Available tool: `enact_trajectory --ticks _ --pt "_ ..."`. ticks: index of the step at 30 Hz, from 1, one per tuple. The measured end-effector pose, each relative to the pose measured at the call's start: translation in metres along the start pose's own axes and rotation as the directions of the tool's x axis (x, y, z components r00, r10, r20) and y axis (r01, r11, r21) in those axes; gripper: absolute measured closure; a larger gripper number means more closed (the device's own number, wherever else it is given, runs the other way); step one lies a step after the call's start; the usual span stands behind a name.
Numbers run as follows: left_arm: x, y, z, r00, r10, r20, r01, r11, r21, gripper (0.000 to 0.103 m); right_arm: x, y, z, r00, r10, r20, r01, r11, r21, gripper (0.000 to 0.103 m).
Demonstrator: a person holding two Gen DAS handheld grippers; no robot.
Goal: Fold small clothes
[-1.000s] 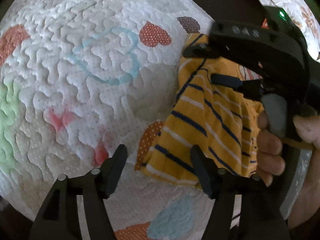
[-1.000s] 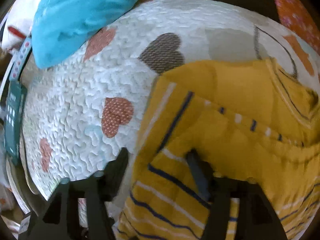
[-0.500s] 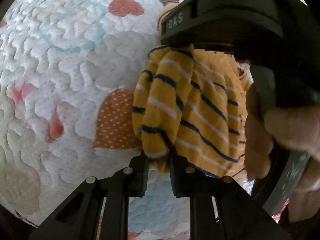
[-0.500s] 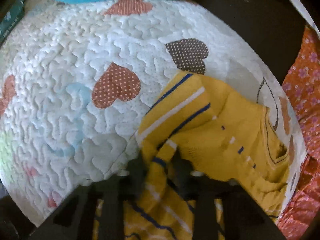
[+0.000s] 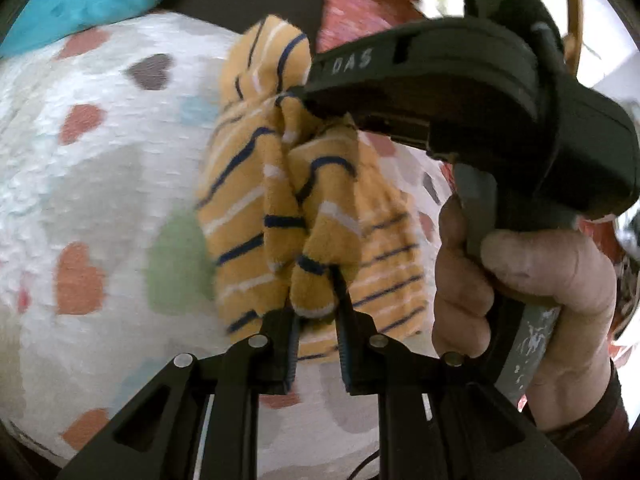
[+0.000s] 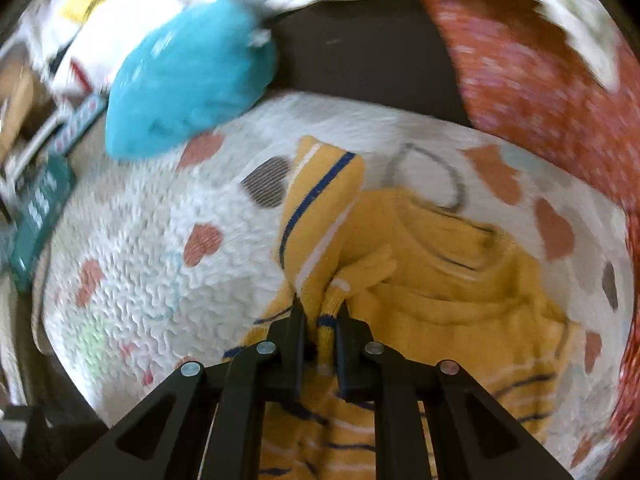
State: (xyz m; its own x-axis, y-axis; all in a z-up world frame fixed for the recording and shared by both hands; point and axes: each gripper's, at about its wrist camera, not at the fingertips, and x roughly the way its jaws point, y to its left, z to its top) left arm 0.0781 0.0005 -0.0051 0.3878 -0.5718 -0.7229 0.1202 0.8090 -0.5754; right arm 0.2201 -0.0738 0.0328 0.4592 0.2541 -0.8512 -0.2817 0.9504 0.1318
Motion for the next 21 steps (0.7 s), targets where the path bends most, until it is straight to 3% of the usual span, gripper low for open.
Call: enact_trajectory --ticks 6,11,15,17,19,21 --pt "0.052 -0.074 -0.006 0.997 0.015 -0.077 -0.008 0.996 0.092 0.087 -0.032 -0.106 -0.029 0.999 -0.008 0.046 0.001 0.987 0.158 0.091" --pt "0.100 -0.118 -0.025 0.986 0.096 -0.138 -0.063 0.972 0.226 0.087 -0.031 -0.188 -0.065 0.999 -0.013 0.034 0.002 0.944 0.329 0.091" --pt "0.101 -0.122 -0.033 0.983 0.101 -0.152 -0.055 0.958 0.283 0.086 -0.018 -0.222 -0.088 1.000 -0.024 0.013 0.017 0.921 0.388 0.091" --pt "0.092 -0.119 -0.045 0.981 0.099 -0.166 -0.045 0.953 0.299 0.080 -0.010 -0.229 -0.096 1.000 -0.018 -0.003 0.018 0.912 0.410 0.086" --pt "0.074 -0.102 -0.046 0.982 0.103 -0.161 -0.052 0.955 0.292 0.071 -0.009 -0.237 -0.103 0.999 -0.050 -0.005 0.047 0.893 0.448 0.070" --pt "0.056 -0.087 -0.041 0.983 0.122 -0.139 -0.079 0.956 0.283 0.068 -0.023 -0.243 -0.109 0.997 -0.071 0.024 0.051 0.873 0.485 0.070"
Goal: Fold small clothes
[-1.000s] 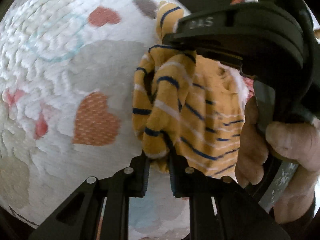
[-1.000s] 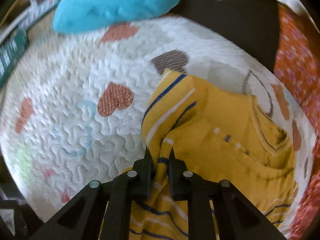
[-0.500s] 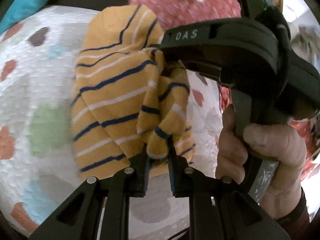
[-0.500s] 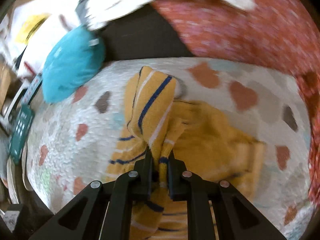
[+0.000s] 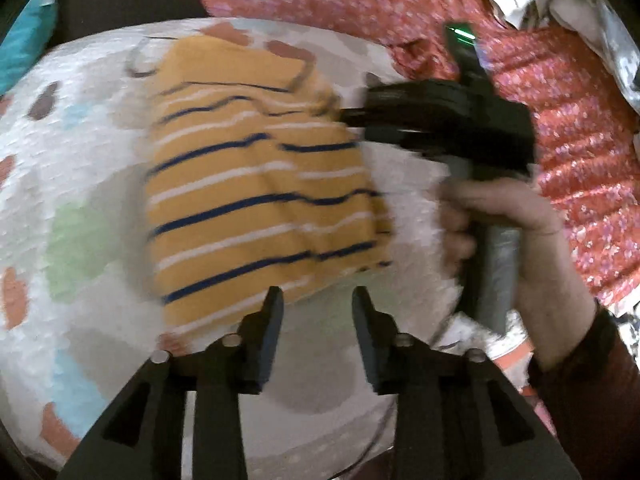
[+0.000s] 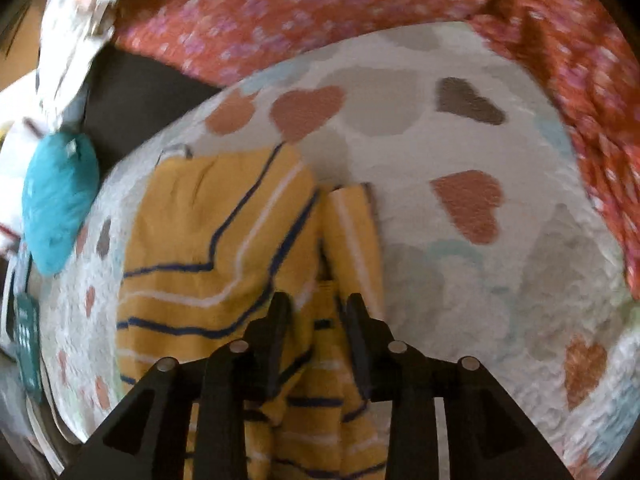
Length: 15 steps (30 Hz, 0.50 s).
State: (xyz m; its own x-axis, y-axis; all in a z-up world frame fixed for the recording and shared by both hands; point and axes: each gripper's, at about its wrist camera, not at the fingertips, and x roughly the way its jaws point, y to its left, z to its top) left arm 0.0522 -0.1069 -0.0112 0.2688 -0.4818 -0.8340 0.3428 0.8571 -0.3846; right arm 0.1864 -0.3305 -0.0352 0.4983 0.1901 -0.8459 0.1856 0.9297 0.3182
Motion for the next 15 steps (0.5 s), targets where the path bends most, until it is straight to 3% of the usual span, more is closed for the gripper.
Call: enact_trajectory --ticks 3,5,8,11,15 --pt "-0.012 0.033 -0.008 0.998 0.057 0.025 -0.056 0.998 -0.026 0.067 -0.030 0.004 -0.003 0.995 -0.038 0.090 0.043 0.998 -0.055 0.070" --pt "-0.016 0.052 -0.011 0.993 0.111 0.046 -0.108 0.993 -0.049 0.065 -0.049 0.016 -0.008 0.992 -0.007 0.124 0.021 0.993 -0.113 0.070" --pt "-0.019 0.076 -0.011 0.979 0.193 0.067 -0.186 0.978 -0.098 0.065 -0.055 0.039 -0.021 0.991 0.098 0.090 -0.083 0.984 -0.155 0.070" --pt "-0.020 0.095 -0.017 0.969 0.230 0.092 -0.218 0.968 -0.124 0.061 -0.036 0.050 -0.041 0.989 0.144 0.016 -0.140 0.977 -0.159 0.070" --pt "-0.008 0.111 -0.015 0.963 0.258 0.080 -0.248 0.961 -0.123 0.060 -0.004 0.027 -0.063 1.000 -0.001 -0.004 0.001 0.994 -0.107 0.075"
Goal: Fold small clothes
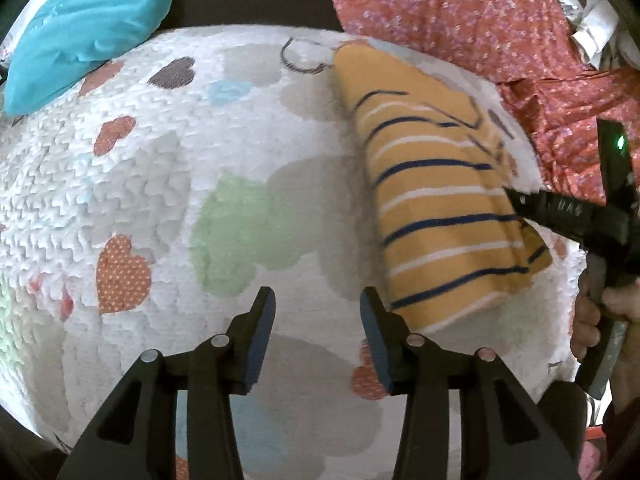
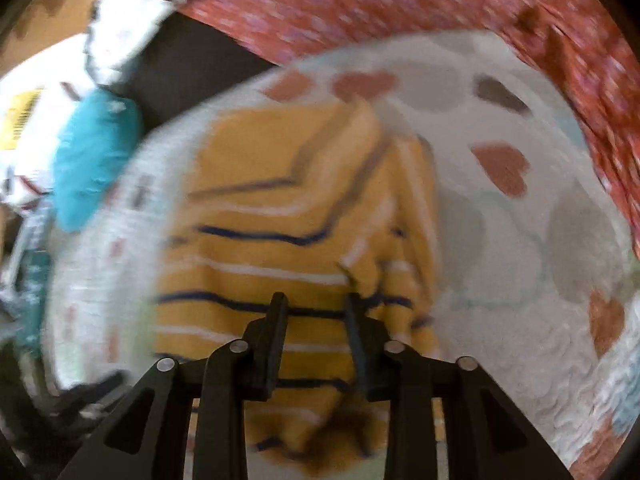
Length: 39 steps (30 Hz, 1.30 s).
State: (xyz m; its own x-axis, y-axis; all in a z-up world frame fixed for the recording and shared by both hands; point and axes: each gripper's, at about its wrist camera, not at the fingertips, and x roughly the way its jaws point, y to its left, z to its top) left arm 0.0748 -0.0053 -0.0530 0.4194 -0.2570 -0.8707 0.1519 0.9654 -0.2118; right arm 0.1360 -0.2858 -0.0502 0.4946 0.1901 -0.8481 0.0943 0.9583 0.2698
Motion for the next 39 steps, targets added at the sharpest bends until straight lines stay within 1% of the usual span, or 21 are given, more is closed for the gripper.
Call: enact_trajectory --ticks 1,3,5,8,13,16,19,21,23,24,26,27,28,29,30,31,34,36,37,38,39 --pt "0.003 0.003 0.000 1.000 -0.007 -0.010 0.007 1.000 -0.003 0.060 0.003 -0.006 -0.004 0.999 -0.037 0.005 0.037 0.999 0.005 0.075" --pt "0.005 0.003 0.001 1.000 -0.015 -0.017 0.015 1.000 -0.005 0.060 0.000 -0.013 -0.009 0.999 -0.040 0.025 0.039 0.999 0.013 0.075" --pt "0.005 0.003 -0.001 1.000 -0.012 -0.019 0.012 1.000 -0.001 0.060 -0.006 -0.012 -0.014 0.996 -0.092 0.022 0.091 0.996 0.014 0.073" --pt "0.006 0.000 -0.006 1.000 0.006 -0.018 -0.006 1.000 0.004 0.060 -0.024 -0.015 -0.027 0.992 -0.117 0.038 0.116 0.992 0.039 0.070" --pt "-0.016 -0.012 -0.028 0.997 0.063 0.036 -0.064 0.998 0.012 0.060 -0.068 -0.025 -0.073 0.995 -0.065 0.080 0.055 0.990 0.130 0.067" --pt "-0.046 -0.025 -0.048 0.986 0.126 0.107 -0.130 0.991 0.030 0.060 -0.093 -0.027 -0.105 0.993 -0.042 0.113 0.021 0.982 0.186 0.060" --pt "-0.084 -0.036 -0.070 0.975 0.162 0.152 -0.167 0.986 0.019 0.059 -0.111 -0.026 -0.140 0.991 -0.012 0.134 -0.018 0.975 0.224 0.057" --pt "-0.112 -0.044 -0.083 0.959 0.202 0.201 -0.207 0.978 0.008 0.051 -0.116 -0.025 -0.161 0.991 0.002 0.135 -0.037 0.966 0.256 0.056" --pt "-0.145 -0.053 -0.096 0.937 0.225 0.267 -0.234 0.972 -0.001 0.033 -0.119 -0.023 -0.178 0.991 0.008 0.136 -0.047 0.957 0.286 0.056" --pt "-0.165 -0.059 -0.102 0.916 0.245 0.318 -0.256 0.967 -0.007 0.029 -0.119 -0.020 -0.186 0.991 0.006 0.131 -0.044 0.956 0.291 0.056" --pt "-0.191 -0.068 -0.108 0.874 0.279 0.399 -0.292 0.956 -0.029 0.008 -0.119 -0.014 -0.195 0.993 -0.020 0.117 -0.015 0.957 0.291 0.056" --pt "-0.206 -0.072 -0.110 0.846 0.296 0.444 -0.306 0.951 -0.051 0.005 -0.120 -0.009 -0.199 0.993 -0.022 0.114 -0.010 0.960 0.279 0.056" --pt "-0.216 -0.075 -0.110 0.829 0.297 0.474 -0.303 0.951 -0.066 0.003 -0.120 -0.004 -0.199 0.994 -0.022 0.110 -0.008 0.965 0.262 0.056" --pt "-0.222 -0.077 -0.108 0.823 0.291 0.488 -0.295 0.953 -0.071 0.003 -0.122 0.003 -0.200 0.994 -0.024 0.109 -0.003 0.972 0.235 0.056" --pt "-0.227 -0.079 -0.105 0.823 0.278 0.496 -0.279 0.957 -0.074 0.003 -0.126 0.010 -0.200 0.992 -0.026 0.120 0.001 0.979 0.203 0.055" --pt "-0.230 -0.080 -0.100 0.831 0.264 0.490 -0.262 0.962 -0.073 0.003 -0.129 0.015 -0.200 0.991 -0.029 0.134 0.004 0.984 0.179 0.052" --pt "-0.221 -0.082 -0.088 0.863 0.259 0.434 -0.255 0.964 -0.068 0.003 -0.142 0.029 -0.198 0.979 -0.057 0.198 0.039 0.995 0.094 0.043" --pt "-0.208 -0.081 -0.082 0.891 0.254 0.376 -0.248 0.967 -0.063 0.003 -0.147 0.033 -0.195 0.972 -0.078 0.222 0.065 0.996 0.066 0.042" --pt "-0.198 -0.078 -0.078 0.912 0.240 0.331 -0.232 0.971 -0.065 0.003 -0.147 0.033 -0.194 0.970 -0.089 0.227 0.076 0.995 0.062 0.042" --pt "-0.189 -0.075 -0.075 0.927 0.231 0.296 -0.220 0.973 -0.069 0.003 -0.146 0.032 -0.192 0.968 -0.097 0.230 0.085 0.994 0.063 0.041" --pt "-0.183 -0.074 -0.074 0.935 0.228 0.273 -0.217 0.974 -0.072 0.003 -0.144 0.031 -0.190 0.968 -0.106 0.228 0.092 0.993 0.068 0.041"
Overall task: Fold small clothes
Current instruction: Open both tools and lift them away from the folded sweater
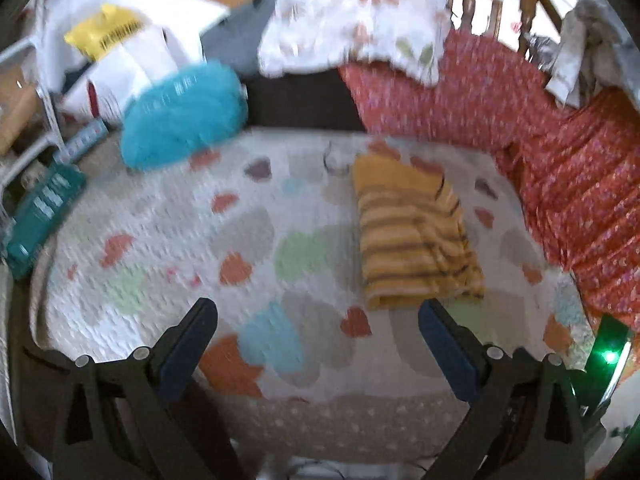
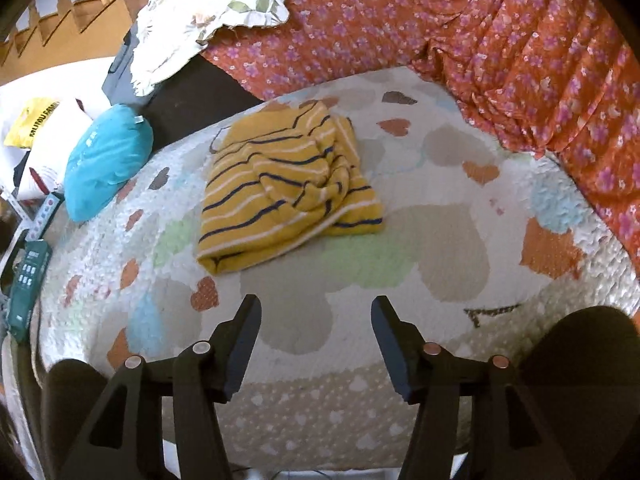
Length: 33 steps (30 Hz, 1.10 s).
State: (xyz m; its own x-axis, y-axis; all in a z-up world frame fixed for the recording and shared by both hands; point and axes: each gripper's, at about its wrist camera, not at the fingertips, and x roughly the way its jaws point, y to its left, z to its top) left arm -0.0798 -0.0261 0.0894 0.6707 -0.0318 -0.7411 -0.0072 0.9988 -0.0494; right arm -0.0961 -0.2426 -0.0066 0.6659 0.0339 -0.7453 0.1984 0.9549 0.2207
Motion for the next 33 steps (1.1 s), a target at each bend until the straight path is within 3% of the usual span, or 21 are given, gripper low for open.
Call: enact_trajectory --ticks 4,13,23,33 --pt "0.030 0.001 0.003 0.996 -0.006 -0.089 0.004 1.000 -0.019 0.003 0.021 -0.001 0.007 0.999 -0.013 -0.050 0.013 1.000 0.001 0.041" --pt "0.069 0.004 0.007 0.986 -0.009 -0.166 0.006 1.000 -0.017 0.003 0.064 0.004 0.003 0.983 -0.041 -0.177 0.034 0.999 -0.039 0.041" --pt "0.083 0.002 0.004 0.978 -0.043 -0.206 0.041 0.999 -0.009 0.003 0.073 0.005 -0.001 0.974 -0.069 -0.214 0.058 0.997 -0.055 0.041" --pt "0.070 0.002 -0.005 0.982 -0.006 -0.191 0.008 1.000 0.011 0.003 0.068 0.007 -0.009 0.974 -0.063 -0.219 0.049 0.996 -0.068 0.041"
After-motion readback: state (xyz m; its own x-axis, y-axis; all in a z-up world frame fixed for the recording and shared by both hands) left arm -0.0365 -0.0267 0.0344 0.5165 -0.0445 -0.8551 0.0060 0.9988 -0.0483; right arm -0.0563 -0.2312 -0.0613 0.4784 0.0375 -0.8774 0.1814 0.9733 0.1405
